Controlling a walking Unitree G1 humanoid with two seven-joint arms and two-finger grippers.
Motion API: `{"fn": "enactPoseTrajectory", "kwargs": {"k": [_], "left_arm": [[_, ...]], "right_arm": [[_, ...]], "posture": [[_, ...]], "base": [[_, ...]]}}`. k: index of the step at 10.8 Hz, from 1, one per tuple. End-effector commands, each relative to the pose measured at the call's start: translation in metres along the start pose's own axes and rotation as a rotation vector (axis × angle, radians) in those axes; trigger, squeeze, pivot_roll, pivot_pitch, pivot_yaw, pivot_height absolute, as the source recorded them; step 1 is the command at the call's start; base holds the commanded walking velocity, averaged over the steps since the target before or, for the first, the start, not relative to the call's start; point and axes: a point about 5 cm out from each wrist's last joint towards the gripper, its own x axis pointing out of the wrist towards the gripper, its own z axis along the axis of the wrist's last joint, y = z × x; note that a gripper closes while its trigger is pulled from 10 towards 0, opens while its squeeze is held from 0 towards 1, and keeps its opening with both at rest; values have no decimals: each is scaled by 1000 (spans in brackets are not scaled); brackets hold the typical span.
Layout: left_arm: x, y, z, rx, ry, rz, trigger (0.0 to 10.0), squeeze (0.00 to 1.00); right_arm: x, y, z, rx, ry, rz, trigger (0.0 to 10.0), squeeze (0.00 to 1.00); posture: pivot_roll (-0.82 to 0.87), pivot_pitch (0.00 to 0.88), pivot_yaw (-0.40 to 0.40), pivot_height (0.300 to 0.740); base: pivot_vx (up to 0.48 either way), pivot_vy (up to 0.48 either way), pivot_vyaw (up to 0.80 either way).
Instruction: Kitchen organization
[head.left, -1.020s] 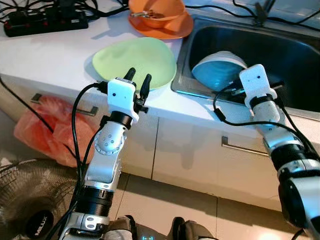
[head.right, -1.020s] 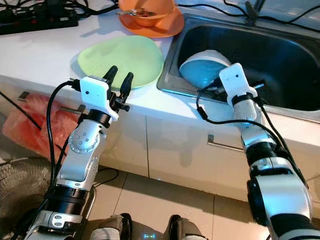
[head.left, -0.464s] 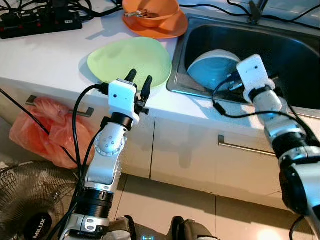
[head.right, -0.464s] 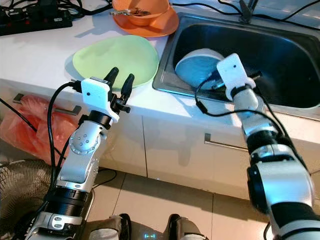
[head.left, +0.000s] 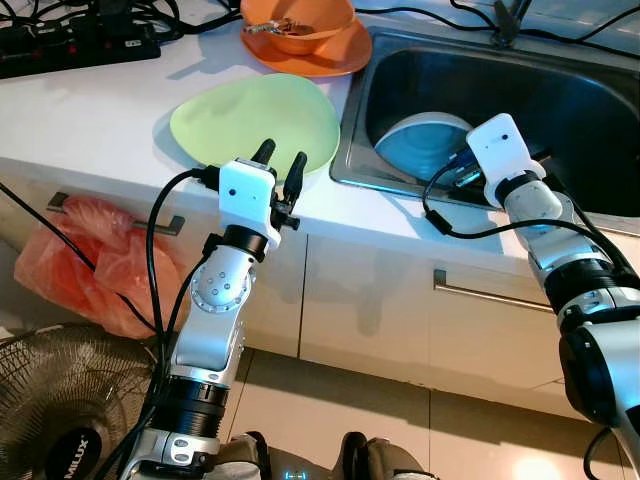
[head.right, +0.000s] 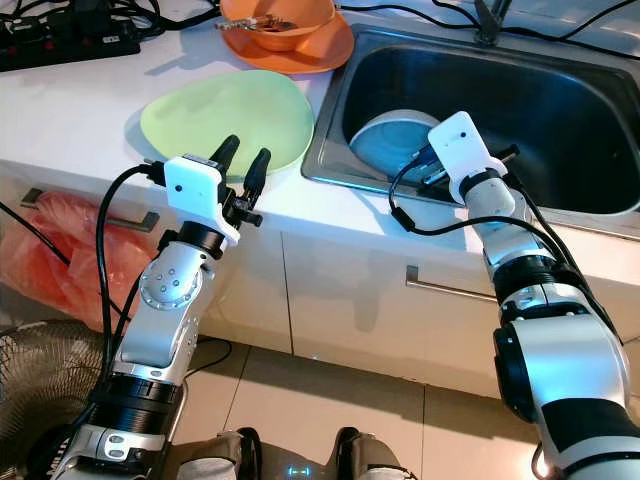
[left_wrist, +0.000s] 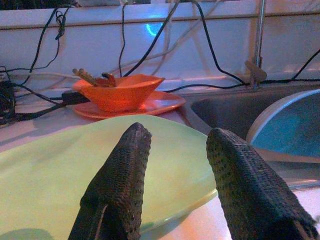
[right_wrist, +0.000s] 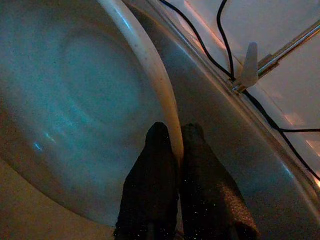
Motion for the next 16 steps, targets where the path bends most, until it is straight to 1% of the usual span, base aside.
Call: {"fn": "enactPoseTrajectory", "kwargs": {"k": [1,2,3,4,6,8,9,10,11,12,13,14,15,16], "left_arm": [[-2,-3,1,7,2,-4,10000,0],[-2,-3,1,5,3,-3,10000,0],[-2,-3,1,4,3,-4,10000,0],[-2,-3,0,5,5,-5,10000,0],[-2,-3,0,6,6,-1,10000,0],[-2,-2,1,6,5,2,10000,0],[-2,-2,1,7,5,5,10000,0],[-2,-2,1,7,5,6,10000,0],[-2,-2,1,5,5,6,10000,0],[-2,-3,1,3,4,4,10000,0],[-2,-3,0,1,5,2,10000,0],[-2,-3,0,1,5,2,10000,0],[-2,-3,0,2,6,3,10000,0],[-3,-3,0,3,7,2,10000,0]], "right_arm": [[3,5,8,-14,-19,47,10000,286],[4,5,8,-17,-14,50,10000,702],[4,5,8,-22,-12,53,10000,984],[4,6,8,-30,-9,56,10000,0],[4,8,8,-34,-7,64,10000,0],[4,7,9,-5,-18,49,10000,0],[6,-6,20,116,-83,-38,10000,0],[6,-15,28,228,-135,-88,10000,0],[6,-23,37,375,-198,-126,10000,0],[5,-26,45,491,-267,-139,10000,0],[1,-23,49,668,-342,-157,10000,0],[-3,-18,49,729,-368,-150,10000,0],[-11,-3,44,846,-396,-122,10000,0],[-25,17,39,988,-427,-74,10000,0]], "posture": [[152,173,-77,740],[153,174,-77,740],[153,173,-78,740],[153,172,-79,740],[153,173,-79,740],[155,177,-79,740],[154,179,-79,740],[152,179,-79,740],[147,180,-77,740],[144,179,-76,740],[139,182,-75,740],[139,181,-75,740],[136,181,-73,740],[134,180,-69,740]], "base": [[0,0,0],[0,0,0],[0,0,0],[0,0,0],[0,0,0],[0,0,0],[0,0,0],[0,0,0],[0,0,0],[0,0,0],[0,0,0],[0,0,0],[0,0,0],[0,0,0]]}}
